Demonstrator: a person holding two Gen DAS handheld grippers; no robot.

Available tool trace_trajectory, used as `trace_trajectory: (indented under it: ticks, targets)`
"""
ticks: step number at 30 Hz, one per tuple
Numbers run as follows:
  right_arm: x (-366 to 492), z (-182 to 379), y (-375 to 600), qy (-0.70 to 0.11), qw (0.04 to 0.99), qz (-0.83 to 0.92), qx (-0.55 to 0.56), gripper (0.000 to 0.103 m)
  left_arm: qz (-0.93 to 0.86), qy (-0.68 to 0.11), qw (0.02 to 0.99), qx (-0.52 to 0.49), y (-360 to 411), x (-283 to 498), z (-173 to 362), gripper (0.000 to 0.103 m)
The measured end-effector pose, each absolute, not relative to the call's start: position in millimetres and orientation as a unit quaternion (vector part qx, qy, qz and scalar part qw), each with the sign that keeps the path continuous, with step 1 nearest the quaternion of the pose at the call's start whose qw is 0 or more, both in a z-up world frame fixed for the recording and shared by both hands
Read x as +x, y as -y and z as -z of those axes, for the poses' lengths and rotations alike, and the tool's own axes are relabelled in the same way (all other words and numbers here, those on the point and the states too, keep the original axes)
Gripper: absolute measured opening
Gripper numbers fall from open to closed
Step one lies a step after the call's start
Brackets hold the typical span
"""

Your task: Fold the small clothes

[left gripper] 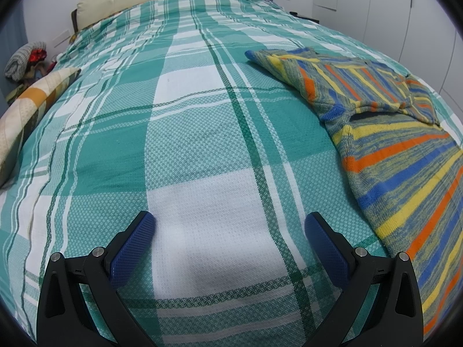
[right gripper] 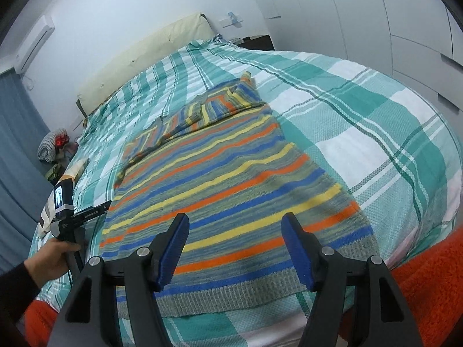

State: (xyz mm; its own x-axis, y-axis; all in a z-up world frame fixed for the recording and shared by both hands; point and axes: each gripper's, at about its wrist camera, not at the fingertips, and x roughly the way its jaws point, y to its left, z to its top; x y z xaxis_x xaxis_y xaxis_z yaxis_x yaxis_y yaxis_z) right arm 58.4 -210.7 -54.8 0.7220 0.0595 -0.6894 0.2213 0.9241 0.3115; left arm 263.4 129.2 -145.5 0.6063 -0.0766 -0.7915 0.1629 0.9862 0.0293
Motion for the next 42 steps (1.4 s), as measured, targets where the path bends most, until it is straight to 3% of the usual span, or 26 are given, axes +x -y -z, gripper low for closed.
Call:
trace_trajectory:
  ticks: [8, 16, 23, 36, 42]
  targets:
    - [59.8, 51.6, 209.0, -0.369, 0.911, 0.036, 0.182, 0.066, 0.039, -0.481, 0.876, 0.021, -131.3, 233.4, 129.1, 0.102]
    - [61.6, 61.0, 218.6, -0.376, 0.902, 0.041, 0.21, 0.066, -0.053, -0.438, 0.897, 0.025, -133.7, 127.8, 77.9, 0.102]
    - [65.3, 52.2, 200.7, -0.365, 0.913, 0.022, 0.179, 0.067, -0.065, -0.436, 0.897, 0.027, -125.7, 106.8, 61.6, 0.102]
    - [59.6, 48.6, 196.2, -0.363, 0.915, 0.02, 0.173, 0.067, -0.041, -0.448, 0.893, 0.014, -118.5, 94.5, 63.7, 0.102]
    - [60.6, 27.7, 233.6, -0.349, 0.914, 0.034, 0.202, 0.067, 0.06, -0.474, 0.878, -0.031, -113.1, 72.7, 83.4, 0.101]
